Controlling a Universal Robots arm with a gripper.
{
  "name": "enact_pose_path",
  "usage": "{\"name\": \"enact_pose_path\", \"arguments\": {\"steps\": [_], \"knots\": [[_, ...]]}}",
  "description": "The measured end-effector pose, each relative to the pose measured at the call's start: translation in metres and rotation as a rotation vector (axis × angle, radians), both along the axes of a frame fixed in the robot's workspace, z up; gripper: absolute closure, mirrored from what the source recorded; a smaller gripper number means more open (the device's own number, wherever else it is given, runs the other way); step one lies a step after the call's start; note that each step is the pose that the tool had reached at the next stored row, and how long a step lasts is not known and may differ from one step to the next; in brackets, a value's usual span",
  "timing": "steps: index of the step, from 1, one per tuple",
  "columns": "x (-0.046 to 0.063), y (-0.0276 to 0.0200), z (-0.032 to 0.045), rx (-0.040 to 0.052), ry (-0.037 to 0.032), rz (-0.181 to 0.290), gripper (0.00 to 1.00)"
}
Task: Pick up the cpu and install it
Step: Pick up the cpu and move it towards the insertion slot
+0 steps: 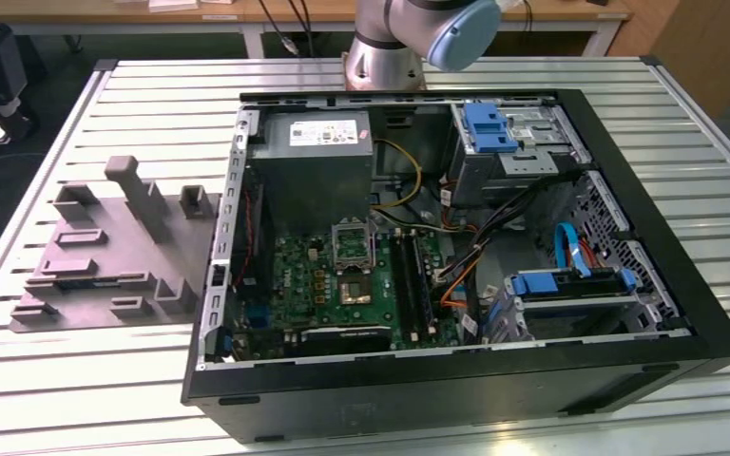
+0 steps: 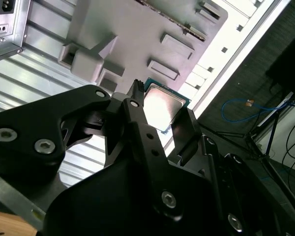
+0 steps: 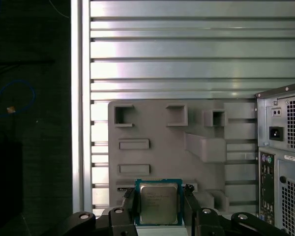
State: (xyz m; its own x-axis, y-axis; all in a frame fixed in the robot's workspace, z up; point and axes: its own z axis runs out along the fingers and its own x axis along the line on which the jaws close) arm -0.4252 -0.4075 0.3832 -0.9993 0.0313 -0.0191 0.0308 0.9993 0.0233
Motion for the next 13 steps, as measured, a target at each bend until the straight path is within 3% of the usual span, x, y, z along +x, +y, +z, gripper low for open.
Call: {"name": "enact_pose_path", "arguments": {"steps": [13], "knots": [[0.0048, 0.0000, -0.0001, 0.0001, -0.0001, 0.000, 0.53]]}}
